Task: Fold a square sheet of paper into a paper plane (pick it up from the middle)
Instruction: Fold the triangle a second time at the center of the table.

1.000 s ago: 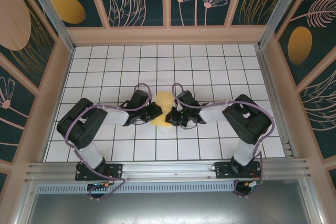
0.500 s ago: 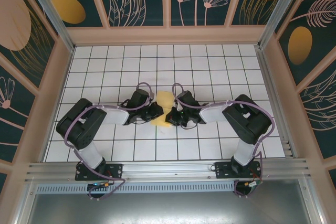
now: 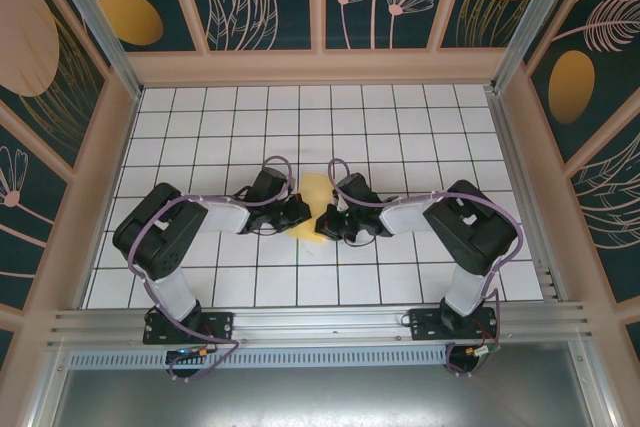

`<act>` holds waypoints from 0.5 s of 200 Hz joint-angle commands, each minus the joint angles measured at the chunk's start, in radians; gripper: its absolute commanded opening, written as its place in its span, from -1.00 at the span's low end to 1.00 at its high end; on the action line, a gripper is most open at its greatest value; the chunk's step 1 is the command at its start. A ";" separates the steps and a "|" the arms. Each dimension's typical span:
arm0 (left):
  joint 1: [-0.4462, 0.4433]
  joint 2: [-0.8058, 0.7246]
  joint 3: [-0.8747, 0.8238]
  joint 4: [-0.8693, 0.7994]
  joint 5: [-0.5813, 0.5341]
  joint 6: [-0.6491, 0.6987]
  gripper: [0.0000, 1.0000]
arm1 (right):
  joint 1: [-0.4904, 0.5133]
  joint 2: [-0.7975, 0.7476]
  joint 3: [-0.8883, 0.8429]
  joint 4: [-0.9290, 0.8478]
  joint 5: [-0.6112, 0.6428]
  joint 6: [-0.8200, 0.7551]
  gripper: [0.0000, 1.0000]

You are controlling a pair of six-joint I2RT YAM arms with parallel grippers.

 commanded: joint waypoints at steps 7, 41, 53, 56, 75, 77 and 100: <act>0.056 0.049 0.036 -0.071 -0.097 0.048 -1.00 | 0.003 0.070 -0.056 -0.138 0.037 -0.019 -1.00; 0.087 0.039 0.047 -0.090 -0.097 0.060 -1.00 | 0.003 0.080 -0.062 -0.130 0.035 -0.020 -1.00; 0.098 0.035 0.053 -0.100 -0.098 0.066 -1.00 | 0.003 0.084 -0.065 -0.127 0.033 -0.019 -1.00; 0.101 0.035 0.054 -0.102 -0.098 0.068 -1.00 | 0.003 0.084 -0.067 -0.125 0.032 -0.019 -1.00; 0.115 0.040 0.065 -0.115 -0.096 0.081 -1.00 | 0.005 0.088 -0.067 -0.123 0.031 -0.018 -1.00; 0.116 0.041 0.066 -0.116 -0.097 0.083 -1.00 | 0.005 0.089 -0.067 -0.123 0.030 -0.019 -1.00; 0.134 0.051 0.075 -0.129 -0.099 0.095 -1.00 | 0.005 0.087 -0.063 -0.125 0.026 -0.021 -1.00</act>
